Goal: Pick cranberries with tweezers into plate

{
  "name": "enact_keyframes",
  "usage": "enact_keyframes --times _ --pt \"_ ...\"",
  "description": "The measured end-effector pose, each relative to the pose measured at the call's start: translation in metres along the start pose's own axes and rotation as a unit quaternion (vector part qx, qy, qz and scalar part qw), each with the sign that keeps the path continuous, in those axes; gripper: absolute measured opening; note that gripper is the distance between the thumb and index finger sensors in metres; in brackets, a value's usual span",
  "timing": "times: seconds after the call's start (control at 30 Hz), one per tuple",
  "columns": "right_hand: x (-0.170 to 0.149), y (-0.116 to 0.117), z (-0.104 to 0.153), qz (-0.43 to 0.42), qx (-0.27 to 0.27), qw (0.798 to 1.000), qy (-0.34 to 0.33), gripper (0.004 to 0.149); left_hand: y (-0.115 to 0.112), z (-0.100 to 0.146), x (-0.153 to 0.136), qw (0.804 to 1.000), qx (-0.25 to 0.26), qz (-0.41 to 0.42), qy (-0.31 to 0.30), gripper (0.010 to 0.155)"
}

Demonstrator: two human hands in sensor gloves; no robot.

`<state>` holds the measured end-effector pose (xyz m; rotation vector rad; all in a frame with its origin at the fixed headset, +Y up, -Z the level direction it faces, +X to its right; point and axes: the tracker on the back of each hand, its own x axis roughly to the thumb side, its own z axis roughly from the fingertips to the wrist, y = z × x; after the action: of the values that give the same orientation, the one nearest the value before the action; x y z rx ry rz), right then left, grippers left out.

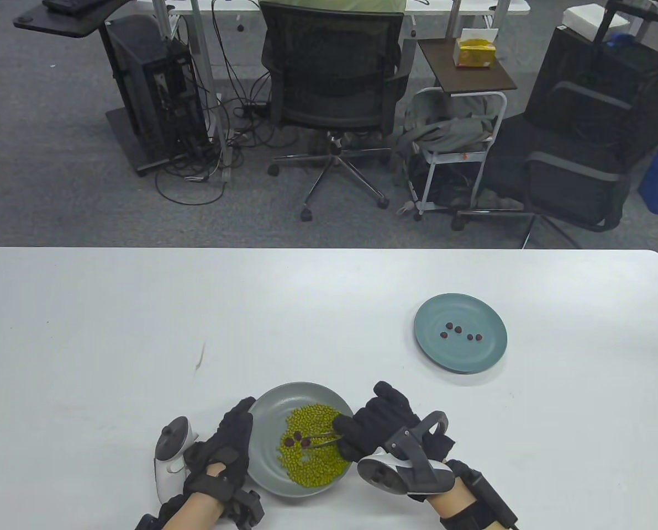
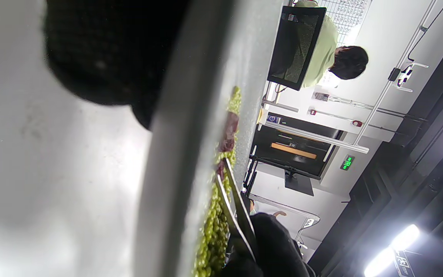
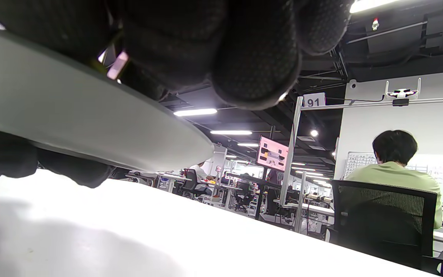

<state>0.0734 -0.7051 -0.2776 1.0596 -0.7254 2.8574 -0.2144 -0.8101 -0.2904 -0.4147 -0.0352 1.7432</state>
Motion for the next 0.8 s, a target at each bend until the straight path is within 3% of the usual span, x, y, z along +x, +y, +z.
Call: enact_keyframes --times 0.53,0.8 --pt "-0.0003 0.0006 0.0006 -0.016 -0.007 1.0 -0.002 0.046 -0.0002 0.0001 0.0002 1.0 -0.001 -0.001 -0.001 0.059" --pt "-0.0084 -0.0088 0.0 -0.035 -0.036 0.998 0.025 0.046 -0.0008 0.0002 -0.0007 1.0 -0.003 -0.004 0.002 0.059"
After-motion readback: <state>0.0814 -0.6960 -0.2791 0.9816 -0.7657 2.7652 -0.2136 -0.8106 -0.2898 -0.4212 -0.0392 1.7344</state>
